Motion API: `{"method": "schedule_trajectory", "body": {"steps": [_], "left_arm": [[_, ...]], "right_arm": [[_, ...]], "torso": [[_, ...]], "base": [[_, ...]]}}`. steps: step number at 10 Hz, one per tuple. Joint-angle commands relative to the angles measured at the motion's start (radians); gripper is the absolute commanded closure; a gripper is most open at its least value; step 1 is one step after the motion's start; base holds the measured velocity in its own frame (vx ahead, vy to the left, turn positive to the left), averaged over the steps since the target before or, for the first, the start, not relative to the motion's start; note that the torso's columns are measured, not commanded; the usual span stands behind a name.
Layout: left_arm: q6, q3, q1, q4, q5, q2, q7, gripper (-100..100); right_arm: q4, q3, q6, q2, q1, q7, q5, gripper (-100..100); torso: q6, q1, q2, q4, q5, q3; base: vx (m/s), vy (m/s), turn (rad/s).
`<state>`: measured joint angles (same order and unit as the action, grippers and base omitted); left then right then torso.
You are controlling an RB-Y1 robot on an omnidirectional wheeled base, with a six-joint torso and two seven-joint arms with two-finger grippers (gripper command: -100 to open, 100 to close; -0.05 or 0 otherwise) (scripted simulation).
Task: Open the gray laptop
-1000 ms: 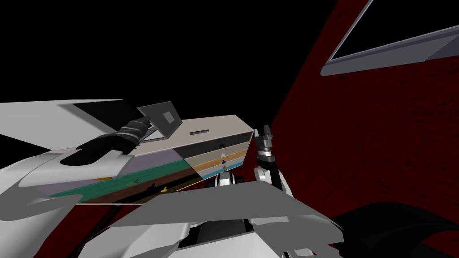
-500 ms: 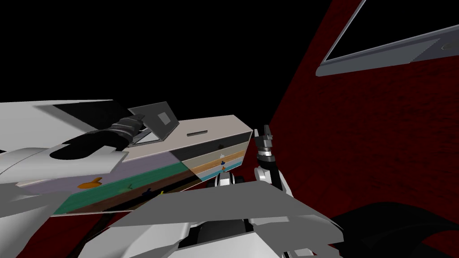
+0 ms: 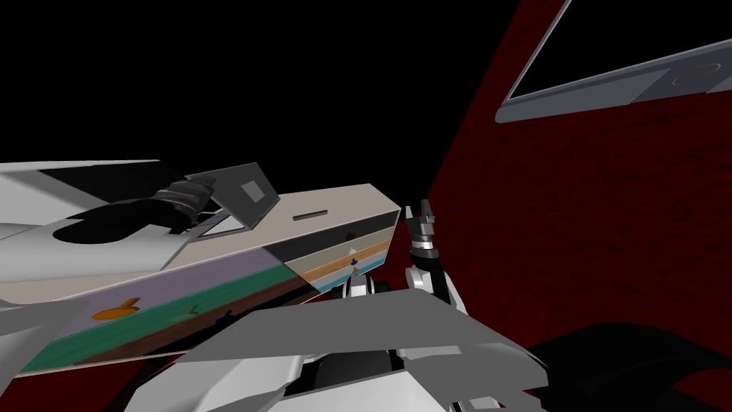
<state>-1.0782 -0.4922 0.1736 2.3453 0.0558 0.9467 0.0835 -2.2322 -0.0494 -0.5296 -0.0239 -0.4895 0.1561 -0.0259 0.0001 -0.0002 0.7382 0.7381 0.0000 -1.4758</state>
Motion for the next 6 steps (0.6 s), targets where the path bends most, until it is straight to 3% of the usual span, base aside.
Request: {"method": "schedule_trajectory", "body": {"steps": [1, 2, 3, 4, 5, 6], "left_arm": [[-0.065, -0.017, -0.016, 0.001, 0.006, 0.041, 0.008, -100], [-0.089, -0.024, -0.021, 0.002, 0.009, 0.057, 0.011, -100], [-0.076, -0.014, -0.022, 0.004, 0.002, 0.047, 0.010, -100], [-0.103, -0.023, -0.029, 0.010, 0.016, 0.063, 0.012, -100], [-0.091, -0.019, -0.025, 0.009, 0.009, 0.055, 0.011, -100], [-0.093, -0.020, -0.026, 0.009, 0.010, 0.056, 0.012, 100]], "right_arm": [[0.000, 0.000, 0.000, 0.000, 0.000, 0.000, 0.000, 0], [0.000, 0.000, 0.000, 0.000, 0.000, 0.000, 0.000, 0], [0.000, 0.000, 0.000, 0.000, 0.000, 0.000, 0.000, 0], [0.000, 0.000, 0.000, 0.000, 0.000, 0.000, 0.000, 0], [0.000, 0.000, 0.000, 0.000, 0.000, 0.000, 0.000, 0], [0.000, 0.000, 0.000, 0.000, 0.000, 0.000, 0.000, 0]], "torso": [[0.000, 0.000, 0.000, 0.000, 0.000, 0.000], [0.000, 0.000, 0.000, 0.000, 0.000, 0.000], [0.000, 0.000, -0.001, 0.000, 0.000, 0.000], [0.000, 0.000, 0.000, 0.000, 0.000, 0.000], [0.000, 0.003, -0.002, 0.000, 0.001, -0.001], [0.000, 0.001, -0.001, 0.000, 0.001, -0.001]], "base": [[0.026, 0.001, -0.048], [0.027, 0.002, -0.057], [0.012, 0.003, -0.013], [0.065, 0.060, -0.032], [0.041, 0.041, -0.013], [0.006, 0.007, 0.001]]}}
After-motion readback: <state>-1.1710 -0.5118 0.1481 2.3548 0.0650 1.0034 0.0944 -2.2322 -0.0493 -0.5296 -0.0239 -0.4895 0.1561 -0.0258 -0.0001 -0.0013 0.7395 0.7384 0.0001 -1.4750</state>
